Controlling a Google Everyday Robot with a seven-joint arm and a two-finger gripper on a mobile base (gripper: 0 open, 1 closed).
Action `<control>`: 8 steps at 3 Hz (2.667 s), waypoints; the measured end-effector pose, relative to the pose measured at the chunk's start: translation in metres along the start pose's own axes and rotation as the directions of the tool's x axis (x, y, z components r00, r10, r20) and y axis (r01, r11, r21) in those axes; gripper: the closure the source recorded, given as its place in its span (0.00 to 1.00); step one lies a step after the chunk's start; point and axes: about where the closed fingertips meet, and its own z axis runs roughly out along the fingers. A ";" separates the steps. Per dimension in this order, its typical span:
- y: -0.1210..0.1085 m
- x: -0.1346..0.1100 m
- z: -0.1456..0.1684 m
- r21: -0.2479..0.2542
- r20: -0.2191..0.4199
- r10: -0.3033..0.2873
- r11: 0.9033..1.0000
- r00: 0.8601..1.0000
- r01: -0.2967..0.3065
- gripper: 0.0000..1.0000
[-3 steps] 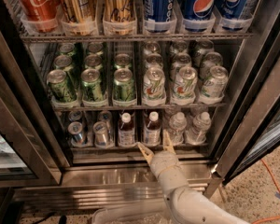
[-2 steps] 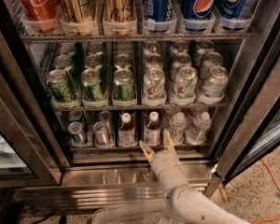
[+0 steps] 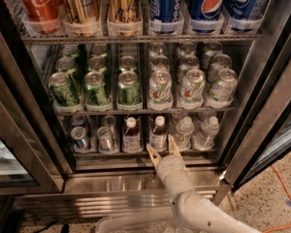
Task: Pick blue plastic bottle from bottom shelf of fridge
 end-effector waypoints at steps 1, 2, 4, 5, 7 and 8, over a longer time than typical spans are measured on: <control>0.006 0.001 0.018 -0.016 0.006 0.021 1.000 1.000 -0.021 0.33; 0.007 0.003 0.019 -0.017 0.005 0.025 1.000 1.000 -0.025 0.33; 0.004 -0.002 0.032 -0.003 0.022 0.050 0.999 0.999 -0.050 0.32; 0.000 -0.004 0.037 0.010 0.029 0.062 0.998 0.998 -0.063 0.32; 0.001 -0.001 0.038 0.003 0.019 0.066 0.998 0.998 -0.066 0.74; 0.001 -0.001 0.038 0.003 0.019 0.066 0.998 0.998 -0.066 0.97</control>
Offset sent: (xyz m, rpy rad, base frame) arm 0.0124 0.0066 -0.0051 0.0114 0.0071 0.0140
